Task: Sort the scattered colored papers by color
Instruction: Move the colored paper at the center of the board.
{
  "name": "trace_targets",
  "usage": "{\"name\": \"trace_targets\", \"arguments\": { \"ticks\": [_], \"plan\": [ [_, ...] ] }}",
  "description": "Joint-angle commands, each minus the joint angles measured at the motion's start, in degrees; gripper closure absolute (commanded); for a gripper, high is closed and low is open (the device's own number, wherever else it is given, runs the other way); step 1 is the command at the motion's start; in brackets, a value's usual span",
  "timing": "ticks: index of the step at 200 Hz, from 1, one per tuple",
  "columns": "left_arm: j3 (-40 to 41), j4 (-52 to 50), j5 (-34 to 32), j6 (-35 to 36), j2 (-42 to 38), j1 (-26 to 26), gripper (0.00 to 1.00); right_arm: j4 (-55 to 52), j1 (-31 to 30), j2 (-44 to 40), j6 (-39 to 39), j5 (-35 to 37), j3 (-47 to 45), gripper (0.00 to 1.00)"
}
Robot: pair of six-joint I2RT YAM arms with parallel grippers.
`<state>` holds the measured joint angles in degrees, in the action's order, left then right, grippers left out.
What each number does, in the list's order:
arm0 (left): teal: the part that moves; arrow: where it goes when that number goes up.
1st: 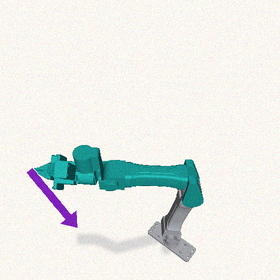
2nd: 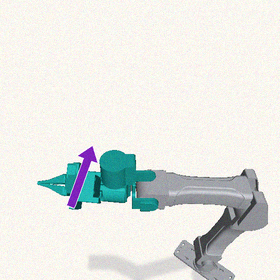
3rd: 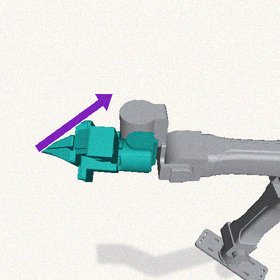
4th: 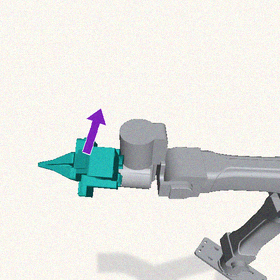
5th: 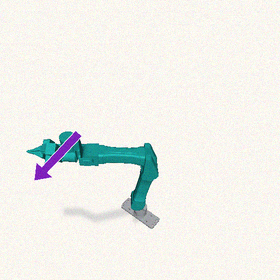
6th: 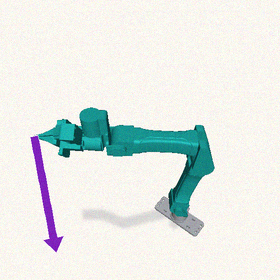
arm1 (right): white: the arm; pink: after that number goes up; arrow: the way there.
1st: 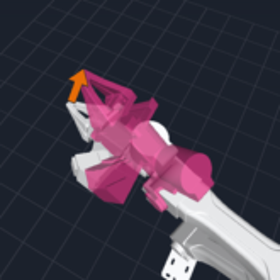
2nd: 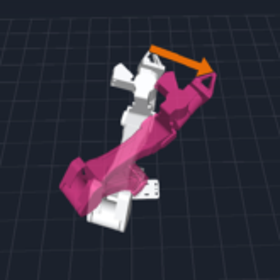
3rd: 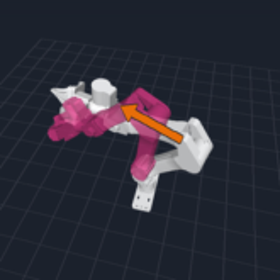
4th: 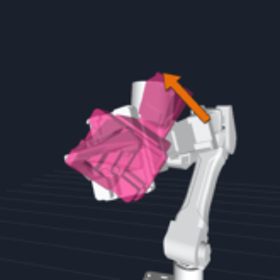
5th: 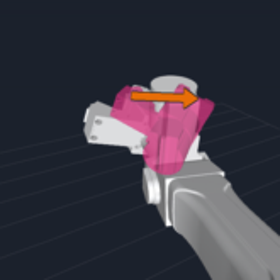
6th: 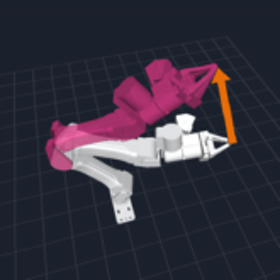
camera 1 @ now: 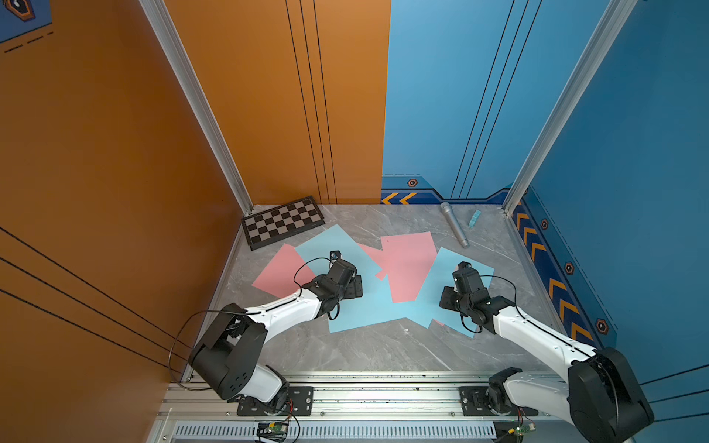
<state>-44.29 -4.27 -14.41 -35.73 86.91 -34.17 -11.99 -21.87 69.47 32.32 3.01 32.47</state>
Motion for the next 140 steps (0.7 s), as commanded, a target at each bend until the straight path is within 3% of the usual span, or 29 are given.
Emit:
{"name": "trace_targets", "arguments": {
  "ticks": [1, 71, 140],
  "plan": [
    [-0.13, 0.58, 3.46, -5.00, 3.53, 0.27, 0.02, -1.11, -0.37, 3.23, 1.41, -1.54, 0.11, 1.00],
    [-2.03, 2.51, 5.50, -5.76, 9.71, -0.80, 0.02, -0.29, -0.37, 13.54, 2.00, -3.34, 3.71, 1.00],
    [-4.60, 4.47, 10.90, -7.76, 16.94, 2.05, 0.02, 0.74, -0.46, 22.42, 2.25, -2.96, 9.32, 1.00]
  ]
}}
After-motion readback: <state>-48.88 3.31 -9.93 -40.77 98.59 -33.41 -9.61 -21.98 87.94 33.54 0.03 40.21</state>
